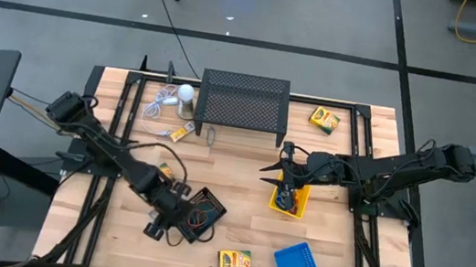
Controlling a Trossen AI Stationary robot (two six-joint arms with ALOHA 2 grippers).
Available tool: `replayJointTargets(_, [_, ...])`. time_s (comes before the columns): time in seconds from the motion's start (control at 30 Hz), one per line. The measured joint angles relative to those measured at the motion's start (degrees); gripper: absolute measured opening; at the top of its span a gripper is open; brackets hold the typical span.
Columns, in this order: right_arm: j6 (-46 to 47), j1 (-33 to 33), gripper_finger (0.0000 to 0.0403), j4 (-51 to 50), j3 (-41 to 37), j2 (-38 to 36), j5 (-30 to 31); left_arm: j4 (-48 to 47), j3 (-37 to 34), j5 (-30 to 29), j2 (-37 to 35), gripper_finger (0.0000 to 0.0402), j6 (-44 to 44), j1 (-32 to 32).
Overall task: Pick & Place Office Desk Supplies
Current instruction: Put the blue rubber band into the black basket
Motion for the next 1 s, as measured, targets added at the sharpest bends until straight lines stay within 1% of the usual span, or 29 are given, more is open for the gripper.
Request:
replayJointTargets(0.17, [0.00,0.00,0.0112,0.00,0.00,0.00,-0.01,-4.93,0.00,-2.51,-0.02,0.0164,-7.69,-4.33])
replayJointTargets(0.27, [0.08,0.00,0.0112,0.00,0.00,0.00,0.00,-5.42,0.00,-4.79,-0.02,0.0166,-11.66,-6.35])
replayJointTargets(0.33, [0.66,-0.01,0.0112,0.00,0.00,0.00,-0.01,-5.28,-0.14,-7.35,-0.02,0.0167,-13.83,-7.37])
replayJointTargets(0.4, [0.99,-0.02,0.0112,0.01,0.00,0.00,0.00,-4.80,-0.82,-7.86,0.05,0.0168,-15.60,-7.74])
replayJointTargets(0.57, [1.33,-0.02,0.0112,0.00,0.00,0.00,0.01,-4.40,-1.42,-8.14,0.03,0.0168,-17.02,-8.30])
replayJointTargets(0.77, [1.49,-0.02,0.0112,-0.23,0.00,0.00,0.01,-4.83,-0.68,-14.15,-2.61,0.0168,-18.31,-10.76])
replayJointTargets(0.83, [1.49,-0.02,0.0112,-0.24,0.00,0.00,0.30,-5.37,-0.61,-14.47,-3.23,0.0168,-19.61,-11.20])
replayJointTargets(0.9, [1.49,-0.02,0.0112,-0.23,0.00,0.00,0.73,-7.85,-0.65,-14.28,-3.20,0.0168,-22.24,-11.84])
replayJointTargets(0.97, [1.51,-0.02,0.0112,-0.31,0.00,0.00,0.81,-11.08,-1.57,-12.97,-3.17,0.0168,-25.20,-12.70])
replayJointTargets(1.0, [1.50,-0.02,0.0112,-0.35,0.00,0.00,0.83,-10.89,-2.27,-12.39,-3.13,0.0168,-26.30,-13.14])
